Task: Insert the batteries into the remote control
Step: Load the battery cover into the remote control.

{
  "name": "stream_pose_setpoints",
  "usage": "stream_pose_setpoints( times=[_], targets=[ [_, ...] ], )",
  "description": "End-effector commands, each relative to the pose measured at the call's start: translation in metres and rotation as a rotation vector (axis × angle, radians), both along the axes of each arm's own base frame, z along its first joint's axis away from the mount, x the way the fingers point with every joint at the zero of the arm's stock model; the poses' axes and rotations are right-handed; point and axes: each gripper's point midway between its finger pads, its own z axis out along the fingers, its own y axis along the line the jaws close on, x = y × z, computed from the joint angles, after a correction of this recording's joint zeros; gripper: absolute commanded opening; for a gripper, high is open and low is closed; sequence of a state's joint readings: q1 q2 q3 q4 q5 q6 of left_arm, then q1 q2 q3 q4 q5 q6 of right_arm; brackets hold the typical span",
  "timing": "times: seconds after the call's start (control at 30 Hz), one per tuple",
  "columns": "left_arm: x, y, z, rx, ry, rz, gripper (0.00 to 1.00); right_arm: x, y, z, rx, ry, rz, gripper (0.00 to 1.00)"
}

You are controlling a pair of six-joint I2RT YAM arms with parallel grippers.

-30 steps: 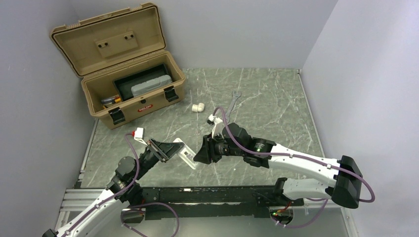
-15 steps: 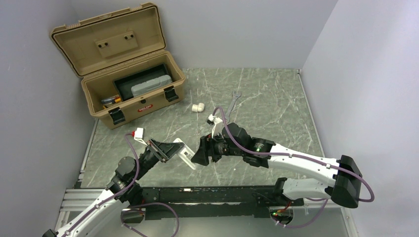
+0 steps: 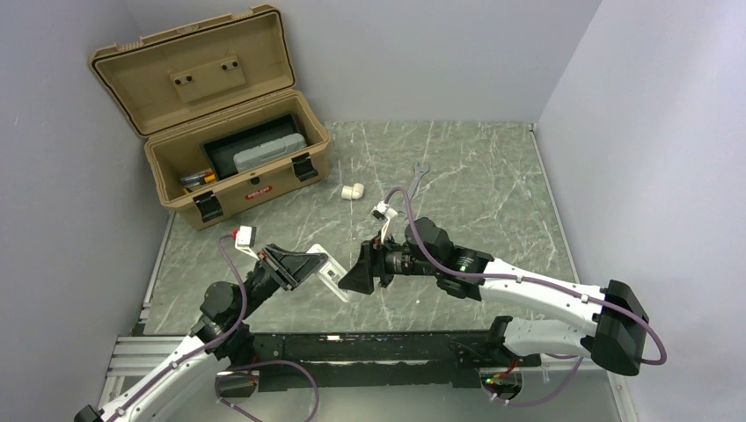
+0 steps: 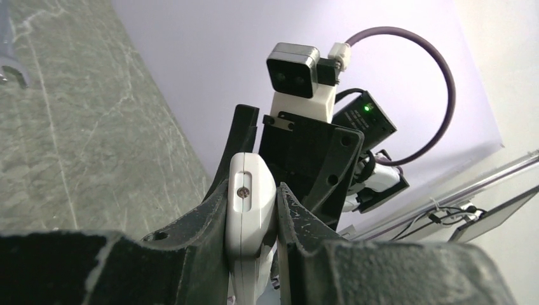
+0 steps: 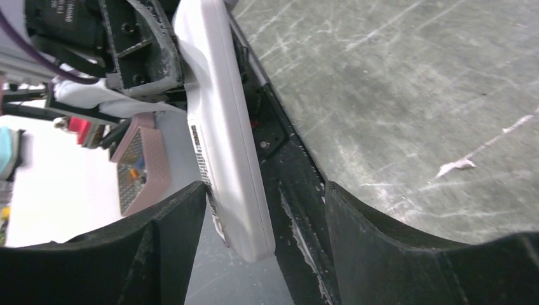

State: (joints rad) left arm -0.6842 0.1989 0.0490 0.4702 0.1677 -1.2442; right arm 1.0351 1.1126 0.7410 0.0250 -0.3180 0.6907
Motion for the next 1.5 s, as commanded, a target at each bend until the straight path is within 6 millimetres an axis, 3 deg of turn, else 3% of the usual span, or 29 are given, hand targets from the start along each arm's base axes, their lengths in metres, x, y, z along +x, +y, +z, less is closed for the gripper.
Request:
stream_pose_setpoints(
  times=[0.0, 0.17, 0.4, 0.77, 0.83, 0.9, 1.07, 1.1, 1.17, 1.33, 1.47],
  targets=[
    [-0.024, 0.003, 0.051, -0.098, -0.192, -0.066, 0.00, -0.008, 0.008, 0.033, 0.152, -0.030, 0.074, 0.67],
    [-0.030, 0.001, 0.058, -0.127, -0.239, -0.097, 0.00, -0.017, 0.012, 0.045, 0.215, -0.021, 0.141, 0.57],
    [-0.028, 0.002, 0.057, -0.104, -0.239, -0.078, 0.00, -0.024, 0.012, 0.040, 0.207, 0.002, 0.178, 0.43],
    [-0.019, 0.003, 0.052, -0.033, -0.220, -0.020, 0.02, -0.027, 0.019, 0.037, 0.182, 0.020, 0.220, 0.06],
    [-0.018, 0.004, 0.051, -0.024, -0.215, -0.014, 0.08, -0.026, 0.019, 0.039, 0.184, 0.016, 0.217, 0.01],
    [-0.017, 0.004, 0.050, -0.016, -0.209, -0.011, 0.22, -0.024, 0.018, 0.039, 0.183, 0.010, 0.204, 0.00],
    [-0.013, 0.004, 0.045, 0.004, -0.182, 0.000, 0.65, -0.018, 0.015, 0.043, 0.184, -0.010, 0.159, 0.00],
    [-0.013, 0.003, 0.043, 0.011, -0.176, 0.003, 0.84, -0.016, 0.014, 0.043, 0.183, -0.014, 0.146, 0.00],
    [-0.011, 0.004, 0.041, 0.023, -0.162, 0.010, 0.98, -0.012, 0.012, 0.042, 0.173, -0.018, 0.114, 0.00],
    [0.000, 0.004, 0.024, 0.097, -0.072, 0.046, 0.99, 0.002, 0.002, 0.042, 0.134, -0.061, 0.023, 0.00],
    [0.008, 0.010, 0.002, 0.205, 0.028, 0.095, 0.99, 0.044, -0.028, 0.020, -0.076, -0.115, -0.231, 0.00]
  ],
)
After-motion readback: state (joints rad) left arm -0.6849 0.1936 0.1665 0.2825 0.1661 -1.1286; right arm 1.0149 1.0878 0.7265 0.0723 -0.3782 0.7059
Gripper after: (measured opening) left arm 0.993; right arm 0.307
